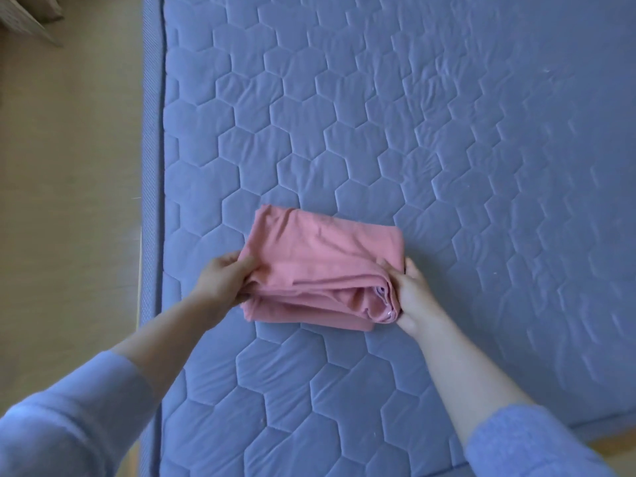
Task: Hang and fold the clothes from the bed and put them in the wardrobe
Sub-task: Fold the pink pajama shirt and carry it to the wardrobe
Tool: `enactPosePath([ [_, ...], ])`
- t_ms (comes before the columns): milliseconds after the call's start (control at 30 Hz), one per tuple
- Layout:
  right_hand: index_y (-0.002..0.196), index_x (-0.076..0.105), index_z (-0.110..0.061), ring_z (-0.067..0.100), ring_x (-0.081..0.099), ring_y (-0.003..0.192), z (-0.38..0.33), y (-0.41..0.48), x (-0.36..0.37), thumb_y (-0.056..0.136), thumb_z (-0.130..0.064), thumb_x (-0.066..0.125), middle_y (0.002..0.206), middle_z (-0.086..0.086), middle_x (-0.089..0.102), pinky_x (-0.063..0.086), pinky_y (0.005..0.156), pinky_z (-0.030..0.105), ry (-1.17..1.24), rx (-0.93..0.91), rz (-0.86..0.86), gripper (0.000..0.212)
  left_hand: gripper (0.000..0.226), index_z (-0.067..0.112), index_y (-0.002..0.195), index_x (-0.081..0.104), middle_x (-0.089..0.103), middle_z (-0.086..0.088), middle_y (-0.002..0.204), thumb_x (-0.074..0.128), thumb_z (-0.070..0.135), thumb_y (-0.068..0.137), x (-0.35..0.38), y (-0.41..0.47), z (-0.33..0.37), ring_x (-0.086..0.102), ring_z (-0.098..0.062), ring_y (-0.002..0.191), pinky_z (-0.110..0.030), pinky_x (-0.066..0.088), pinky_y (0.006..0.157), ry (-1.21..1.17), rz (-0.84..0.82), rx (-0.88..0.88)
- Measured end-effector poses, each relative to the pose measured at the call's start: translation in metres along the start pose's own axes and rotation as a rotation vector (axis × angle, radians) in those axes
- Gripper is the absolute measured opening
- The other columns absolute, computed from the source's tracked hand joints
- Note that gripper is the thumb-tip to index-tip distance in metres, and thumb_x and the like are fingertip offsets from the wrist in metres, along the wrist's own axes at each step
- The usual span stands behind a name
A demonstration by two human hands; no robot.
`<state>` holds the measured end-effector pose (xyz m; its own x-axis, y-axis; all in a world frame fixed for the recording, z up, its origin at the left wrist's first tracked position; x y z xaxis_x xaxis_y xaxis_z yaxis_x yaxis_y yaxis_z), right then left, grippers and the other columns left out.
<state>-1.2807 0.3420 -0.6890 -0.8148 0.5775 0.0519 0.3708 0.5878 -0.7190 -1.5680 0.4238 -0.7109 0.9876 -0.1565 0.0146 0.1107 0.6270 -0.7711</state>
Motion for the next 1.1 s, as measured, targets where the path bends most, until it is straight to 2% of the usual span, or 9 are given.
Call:
enactPosePath([
  [100,0.118,0.052,-0.009,0.027,0.062,0.109,0.024,0.005,-0.011,0.090,-0.014,0.067,0.121,0.014,0.064,0.050,0.095,0.040,-0.293,-0.052,0.137,0.032,0.013,0.010,0.078,0.060,0.060,-0.008,0.070,0.067,0.016,0.087,-0.009,-0.002,-0.036,0.060,-0.014,0.055,-0.024,0.055,0.056,0.163,0.060,-0.045],
  [267,0.108,0.049,-0.003,0.032,0.059,0.103,0.015,0.012,-0.010,0.086,-0.022,0.072,0.106,0.015,0.061,0.025,0.064,0.021,-0.772,-0.307,0.295,0.037,0.009,0.008,0.088,0.061,0.067,-0.013,0.084,0.068,0.010,0.083,-0.014,0.012,-0.038,0.066,-0.032,0.081,-0.042,0.057,0.076,0.460,0.206,0.082],
  [367,0.107,0.049,-0.007,0.033,0.058,0.103,0.015,0.014,-0.011,0.086,-0.030,0.071,0.109,0.015,0.062,0.028,0.068,0.024,-0.863,-0.303,0.290,0.038,0.011,0.009,0.093,0.062,0.062,-0.001,0.077,0.065,0.010,0.083,-0.017,0.013,-0.028,0.059,-0.026,0.076,-0.027,0.046,0.056,0.509,0.293,0.104],
  [467,0.110,0.056,-0.012,0.027,0.061,0.104,0.029,0.018,-0.025,0.081,-0.039,0.075,0.115,0.009,0.064,0.039,0.076,0.027,-0.710,-0.134,0.235,0.045,0.031,0.016,0.111,0.059,0.061,0.000,0.084,0.067,0.015,0.082,-0.018,0.018,-0.029,0.058,-0.019,0.074,-0.026,0.042,0.057,0.469,0.294,0.053],
  [567,0.121,0.060,-0.012,0.020,0.064,0.106,0.052,0.013,-0.022,0.073,-0.041,0.082,0.117,0.004,0.068,0.051,0.094,0.035,-0.488,0.040,0.075,0.060,0.066,0.020,0.132,0.049,0.059,-0.004,0.117,0.074,0.045,0.076,-0.014,0.022,-0.031,0.059,-0.024,0.105,-0.037,0.051,0.088,0.352,0.190,-0.044],
  [633,0.122,0.060,-0.010,0.020,0.065,0.107,0.061,0.008,-0.019,0.070,-0.038,0.084,0.117,0.005,0.069,0.050,0.099,0.040,-0.442,0.069,0.020,0.064,0.079,0.016,0.133,0.049,0.057,-0.005,0.124,0.070,0.061,0.071,-0.011,0.022,-0.032,0.057,-0.026,0.114,-0.043,0.048,0.098,0.290,0.140,-0.089],
  [833,0.118,0.064,-0.010,0.016,0.063,0.101,0.035,-0.007,-0.016,0.084,-0.036,0.074,0.112,0.004,0.069,0.046,0.082,0.024,-0.542,-0.093,0.023,0.045,0.026,0.015,0.107,0.064,0.065,0.003,0.083,0.057,0.037,0.094,-0.016,0.015,-0.015,0.063,-0.023,0.082,-0.032,0.048,0.069,0.369,0.230,0.114],
  [1000,0.114,0.061,-0.021,0.000,0.062,0.090,0.009,-0.037,-0.011,0.090,-0.030,0.067,0.107,-0.005,0.068,0.048,0.070,0.012,-0.445,-0.181,-0.049,0.026,0.024,0.013,0.108,0.061,0.068,-0.012,0.101,0.054,0.033,0.097,-0.028,-0.012,-0.011,0.064,-0.033,0.094,-0.049,0.052,0.084,0.160,0.206,0.084],
  [1100,0.106,0.062,-0.022,0.006,0.066,0.095,-0.003,-0.065,-0.024,0.089,-0.030,0.067,0.108,-0.003,0.070,0.051,0.081,0.019,-0.341,-0.185,-0.032,0.019,0.023,0.012,0.099,0.062,0.066,-0.013,0.095,0.053,0.033,0.097,-0.016,-0.044,0.002,0.062,-0.029,0.082,-0.040,0.050,0.068,0.099,0.137,0.085],
])
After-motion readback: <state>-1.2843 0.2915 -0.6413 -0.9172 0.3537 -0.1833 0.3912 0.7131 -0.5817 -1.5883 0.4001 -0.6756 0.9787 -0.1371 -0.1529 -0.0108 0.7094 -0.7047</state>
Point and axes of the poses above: each hand's wrist, its own y-axis towards the middle knuckle, its own x-axis out of the palm, z = x × y, the point moved 8 cm from there along y, towards the middle knuckle
